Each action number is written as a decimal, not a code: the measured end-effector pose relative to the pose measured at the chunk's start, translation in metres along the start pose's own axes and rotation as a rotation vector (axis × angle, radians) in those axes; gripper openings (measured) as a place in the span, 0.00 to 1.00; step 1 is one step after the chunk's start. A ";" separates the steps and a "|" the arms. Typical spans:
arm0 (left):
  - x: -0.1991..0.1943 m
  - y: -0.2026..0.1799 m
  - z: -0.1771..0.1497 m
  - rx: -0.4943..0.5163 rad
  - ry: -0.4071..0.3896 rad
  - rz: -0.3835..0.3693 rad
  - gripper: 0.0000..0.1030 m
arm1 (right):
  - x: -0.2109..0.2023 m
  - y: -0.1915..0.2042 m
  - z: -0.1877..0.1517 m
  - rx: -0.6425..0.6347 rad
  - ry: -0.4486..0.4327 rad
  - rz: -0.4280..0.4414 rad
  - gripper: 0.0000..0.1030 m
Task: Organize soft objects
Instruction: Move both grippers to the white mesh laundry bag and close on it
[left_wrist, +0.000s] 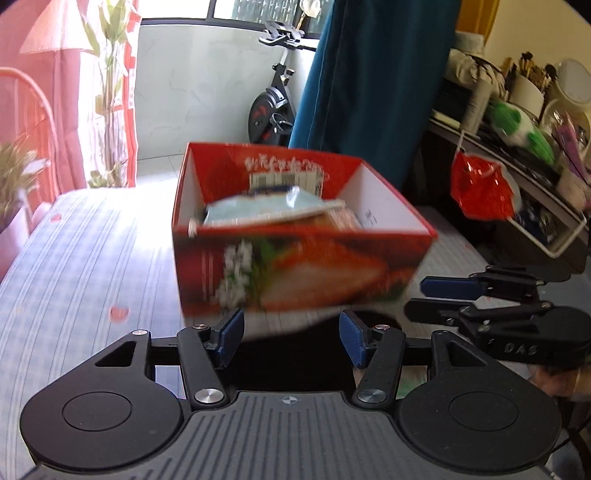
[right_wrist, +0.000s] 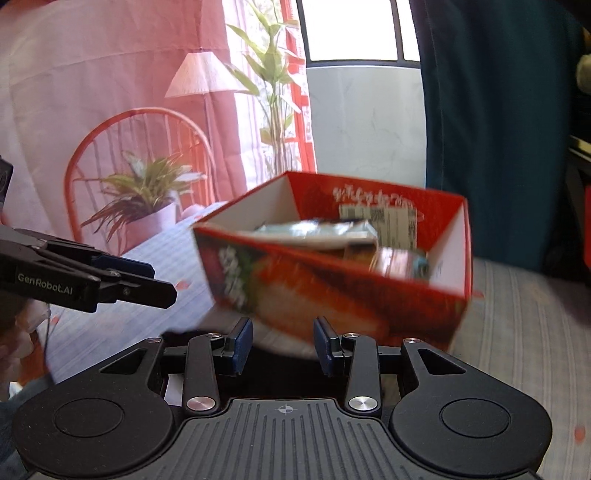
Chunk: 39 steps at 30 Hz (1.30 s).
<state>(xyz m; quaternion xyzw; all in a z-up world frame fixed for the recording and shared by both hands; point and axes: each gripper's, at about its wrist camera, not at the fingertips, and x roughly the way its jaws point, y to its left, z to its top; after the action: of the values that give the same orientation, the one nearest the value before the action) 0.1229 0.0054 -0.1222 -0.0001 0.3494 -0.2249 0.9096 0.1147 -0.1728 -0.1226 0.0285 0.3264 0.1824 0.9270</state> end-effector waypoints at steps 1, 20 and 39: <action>-0.006 -0.001 -0.009 -0.005 -0.001 0.007 0.58 | -0.007 0.004 -0.007 0.005 0.001 -0.003 0.33; -0.007 0.035 -0.099 -0.241 0.047 0.129 0.70 | -0.043 0.028 -0.108 0.091 0.098 -0.063 0.56; 0.014 0.035 -0.112 -0.231 0.058 0.018 0.69 | -0.027 -0.007 -0.128 0.207 0.015 -0.155 0.47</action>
<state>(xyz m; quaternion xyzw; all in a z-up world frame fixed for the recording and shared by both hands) 0.0755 0.0485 -0.2211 -0.0955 0.3992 -0.1749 0.8949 0.0187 -0.1970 -0.2089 0.0975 0.3516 0.0757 0.9280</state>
